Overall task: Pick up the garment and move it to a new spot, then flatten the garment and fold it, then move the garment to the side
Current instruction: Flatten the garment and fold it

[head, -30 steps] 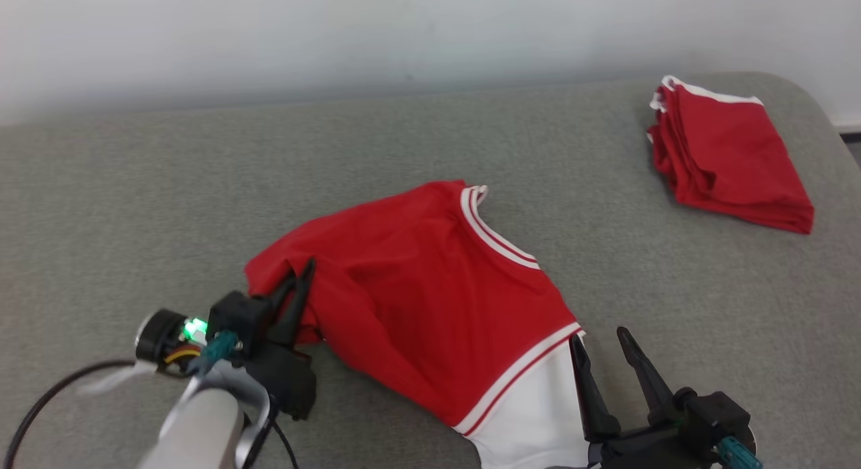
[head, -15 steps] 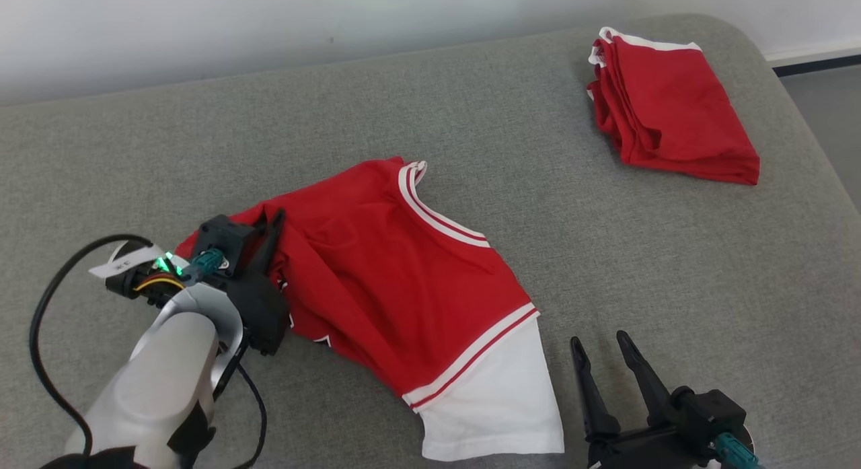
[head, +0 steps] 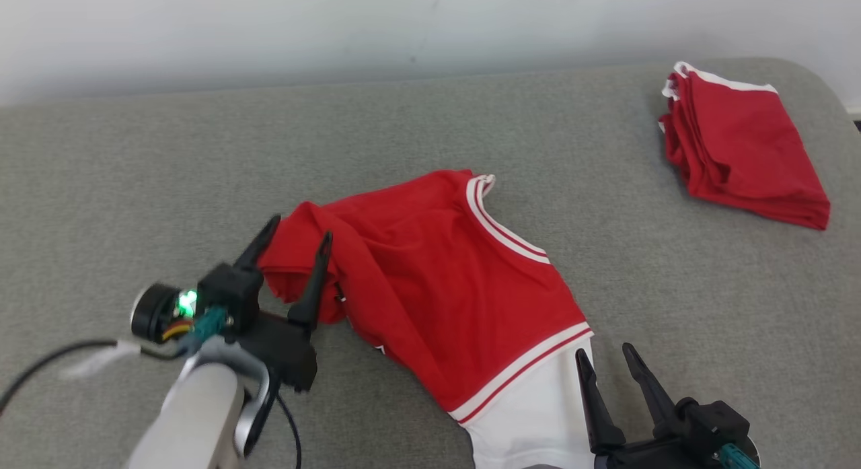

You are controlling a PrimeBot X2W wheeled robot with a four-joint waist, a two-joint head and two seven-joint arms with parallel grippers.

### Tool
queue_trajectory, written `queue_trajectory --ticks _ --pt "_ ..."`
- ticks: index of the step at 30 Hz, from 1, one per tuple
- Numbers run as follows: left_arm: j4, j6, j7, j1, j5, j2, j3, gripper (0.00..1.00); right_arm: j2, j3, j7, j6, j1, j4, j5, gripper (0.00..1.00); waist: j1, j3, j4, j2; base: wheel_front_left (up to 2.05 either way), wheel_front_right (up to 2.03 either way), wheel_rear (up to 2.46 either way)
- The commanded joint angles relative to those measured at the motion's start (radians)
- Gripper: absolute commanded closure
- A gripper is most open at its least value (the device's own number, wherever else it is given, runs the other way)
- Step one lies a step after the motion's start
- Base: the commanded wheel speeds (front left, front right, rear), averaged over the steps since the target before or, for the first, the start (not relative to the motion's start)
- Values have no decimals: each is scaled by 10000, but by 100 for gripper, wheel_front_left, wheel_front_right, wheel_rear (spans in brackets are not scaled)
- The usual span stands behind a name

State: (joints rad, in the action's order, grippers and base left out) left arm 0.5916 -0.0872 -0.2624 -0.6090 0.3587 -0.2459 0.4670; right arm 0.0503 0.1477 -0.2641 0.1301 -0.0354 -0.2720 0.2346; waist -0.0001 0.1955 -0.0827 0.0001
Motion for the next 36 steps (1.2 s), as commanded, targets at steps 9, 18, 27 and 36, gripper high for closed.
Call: queue_trajectory --ticks 9,18,27,36 --pt "-2137 272 -29 2943 -348 102 -605 0 0 -84 4 11 205 40 -88 0 1 -358 677 -1 0 0 0" --pt "-1726 95 -30 3195 -504 425 -832 0 4 24 4 11 102 -2 -152 0 1 -299 350 -1 0 0 0" --pt "-420 -166 -30 2451 -505 625 -1365 0 -1 51 4 11 -22 -55 -16 0 1 -58 -355 -1 0 0 0" --pt "-37 -349 -31 2273 -618 786 -1692 100 -1 -152 5 12 258 -21 -26 0 1 -205 -224 -1 0 0 0"
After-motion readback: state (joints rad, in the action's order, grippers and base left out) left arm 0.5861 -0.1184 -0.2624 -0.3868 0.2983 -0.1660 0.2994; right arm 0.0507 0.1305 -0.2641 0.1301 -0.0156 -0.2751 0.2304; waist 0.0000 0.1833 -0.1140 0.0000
